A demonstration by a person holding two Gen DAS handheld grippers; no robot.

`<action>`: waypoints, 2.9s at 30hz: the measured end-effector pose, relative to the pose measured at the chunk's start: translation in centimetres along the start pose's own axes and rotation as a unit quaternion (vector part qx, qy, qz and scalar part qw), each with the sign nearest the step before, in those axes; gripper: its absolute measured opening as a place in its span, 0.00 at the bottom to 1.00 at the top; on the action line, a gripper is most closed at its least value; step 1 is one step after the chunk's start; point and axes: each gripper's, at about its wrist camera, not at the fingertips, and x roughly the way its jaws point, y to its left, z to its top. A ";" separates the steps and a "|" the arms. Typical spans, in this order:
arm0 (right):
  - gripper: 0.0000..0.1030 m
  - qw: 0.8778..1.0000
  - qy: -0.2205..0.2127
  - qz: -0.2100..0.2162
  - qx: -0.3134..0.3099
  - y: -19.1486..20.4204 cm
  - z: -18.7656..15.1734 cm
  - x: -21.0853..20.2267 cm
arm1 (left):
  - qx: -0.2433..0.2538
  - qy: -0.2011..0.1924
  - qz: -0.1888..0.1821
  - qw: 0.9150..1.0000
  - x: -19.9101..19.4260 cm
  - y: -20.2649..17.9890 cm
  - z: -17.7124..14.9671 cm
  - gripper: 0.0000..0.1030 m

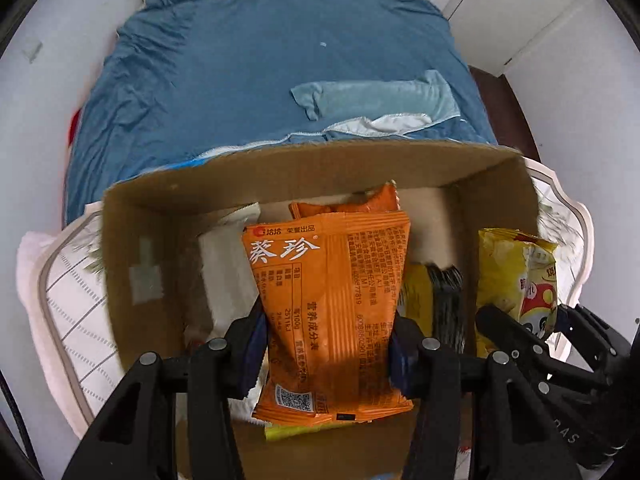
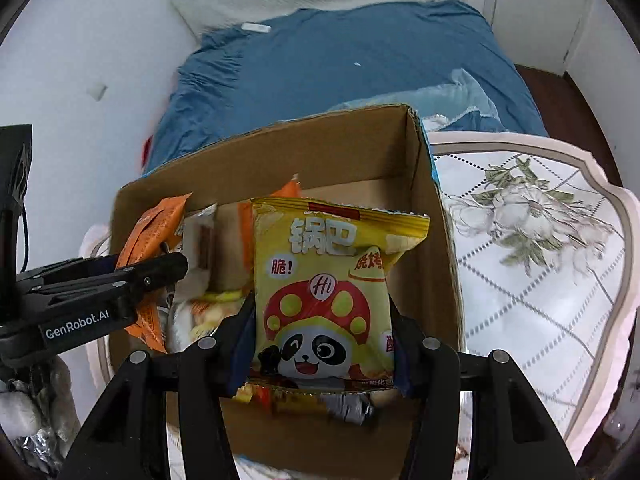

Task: Organize snacks
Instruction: 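Lift both packets over the box and open both tools to release them, then move both tools back over the remaining snacks on the quilt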

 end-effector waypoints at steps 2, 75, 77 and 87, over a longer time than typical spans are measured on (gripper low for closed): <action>0.56 1.000 0.006 -0.007 0.001 -0.2 0.6 1.1 | -0.002 0.010 0.001 1.000 1.3 0.3 0.8 0.47; 0.96 0.993 -0.119 -0.005 0.004 -1.5 -24.6 -17.8 | -0.023 -0.214 0.057 0.975 -14.9 -2.9 -28.8 0.86; 0.96 0.994 -0.104 -0.011 0.036 -4.2 -25.6 -16.9 | -0.024 -0.198 0.041 0.979 -13.4 -3.5 -29.1 0.86; 0.96 0.984 -0.013 -0.047 0.171 -15.9 -29.1 -9.8 | 0.023 -0.093 0.065 0.993 -3.5 -8.2 -28.2 0.86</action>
